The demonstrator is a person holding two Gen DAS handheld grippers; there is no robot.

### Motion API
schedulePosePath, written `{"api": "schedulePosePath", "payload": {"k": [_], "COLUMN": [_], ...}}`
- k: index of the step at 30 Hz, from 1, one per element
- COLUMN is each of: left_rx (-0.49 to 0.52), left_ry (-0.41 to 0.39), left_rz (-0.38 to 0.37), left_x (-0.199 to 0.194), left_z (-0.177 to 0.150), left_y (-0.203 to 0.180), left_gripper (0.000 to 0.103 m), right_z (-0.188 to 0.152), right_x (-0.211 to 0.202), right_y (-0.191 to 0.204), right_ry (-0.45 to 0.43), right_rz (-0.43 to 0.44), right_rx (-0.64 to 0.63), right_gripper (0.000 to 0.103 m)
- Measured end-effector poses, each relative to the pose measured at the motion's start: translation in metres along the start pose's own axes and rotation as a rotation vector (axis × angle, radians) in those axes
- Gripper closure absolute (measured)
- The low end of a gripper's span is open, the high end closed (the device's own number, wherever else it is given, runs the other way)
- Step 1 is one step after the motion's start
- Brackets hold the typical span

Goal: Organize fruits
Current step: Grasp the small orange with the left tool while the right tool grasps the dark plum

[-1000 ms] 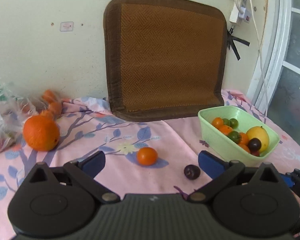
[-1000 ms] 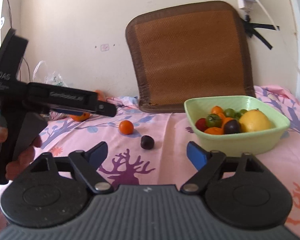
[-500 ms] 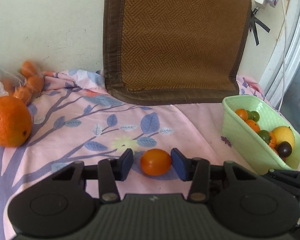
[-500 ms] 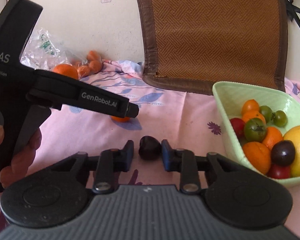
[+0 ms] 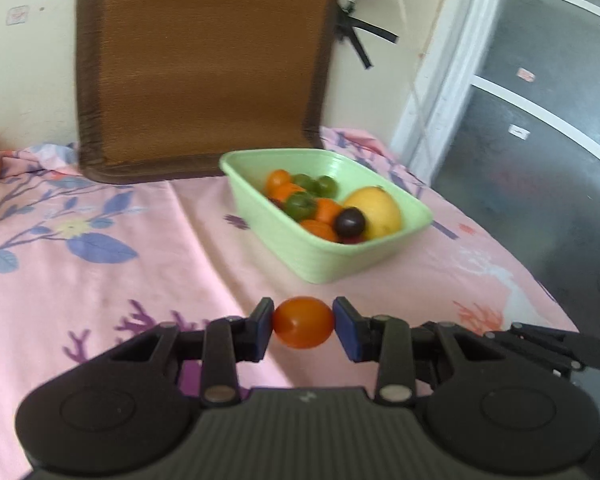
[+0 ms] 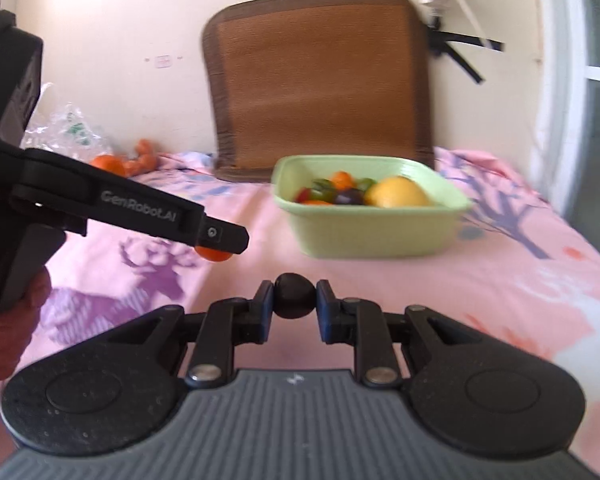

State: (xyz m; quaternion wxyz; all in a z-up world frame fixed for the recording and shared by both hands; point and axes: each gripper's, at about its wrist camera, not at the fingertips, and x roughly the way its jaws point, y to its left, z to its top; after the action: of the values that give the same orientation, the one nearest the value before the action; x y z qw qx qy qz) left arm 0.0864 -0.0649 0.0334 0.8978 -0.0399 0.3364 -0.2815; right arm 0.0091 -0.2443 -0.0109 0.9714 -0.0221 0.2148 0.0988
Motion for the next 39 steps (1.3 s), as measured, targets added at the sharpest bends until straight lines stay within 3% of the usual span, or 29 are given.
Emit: {"api": "schedulePosePath", "payload": {"k": [7,11,15,24,27,33,39], "left_rx": [0.078,0.09,0.113,0.152,0.162,0.142,0.193], "left_ry": [0.052,0.061,0.055,0.062,0.043,0.037,-0.009], "left_rz": [0.001,0.046,0.064,0.071,0.081,0.08,0.086], "left_x": [0.015,0.012,0.006,0.002,-0.009,-0.015,-0.027], "left_z": [-0.02,-0.028,-0.031,-0.042,-0.051,-0.057,-0.07], "left_y": [-0.047,-0.054,-0.061,-0.074,-0.074,-0.069,-0.075], "left_gripper": [0.07,0.065,0.055,0.053,0.047,0.047,0.046], "right_z": [-0.018,-0.026,-0.03,-0.038,-0.037,-0.039,-0.045], "right_x": [-0.005,-0.017,-0.021,-0.027,-0.027,-0.022,-0.028], "right_y": [-0.02,-0.021,-0.024,-0.028,-0.028,-0.022,-0.03], "right_ry": [0.059,0.023,0.013,-0.001,-0.009,-0.005,-0.004], "right_rz": [-0.022,-0.011,-0.007,-0.011,-0.006,0.003,-0.011], "right_rx": [0.016,0.011,0.015,0.011,-0.006,-0.046,-0.055], "right_gripper": [0.073,0.047,0.047,0.047,0.048,0.048,0.048]}}
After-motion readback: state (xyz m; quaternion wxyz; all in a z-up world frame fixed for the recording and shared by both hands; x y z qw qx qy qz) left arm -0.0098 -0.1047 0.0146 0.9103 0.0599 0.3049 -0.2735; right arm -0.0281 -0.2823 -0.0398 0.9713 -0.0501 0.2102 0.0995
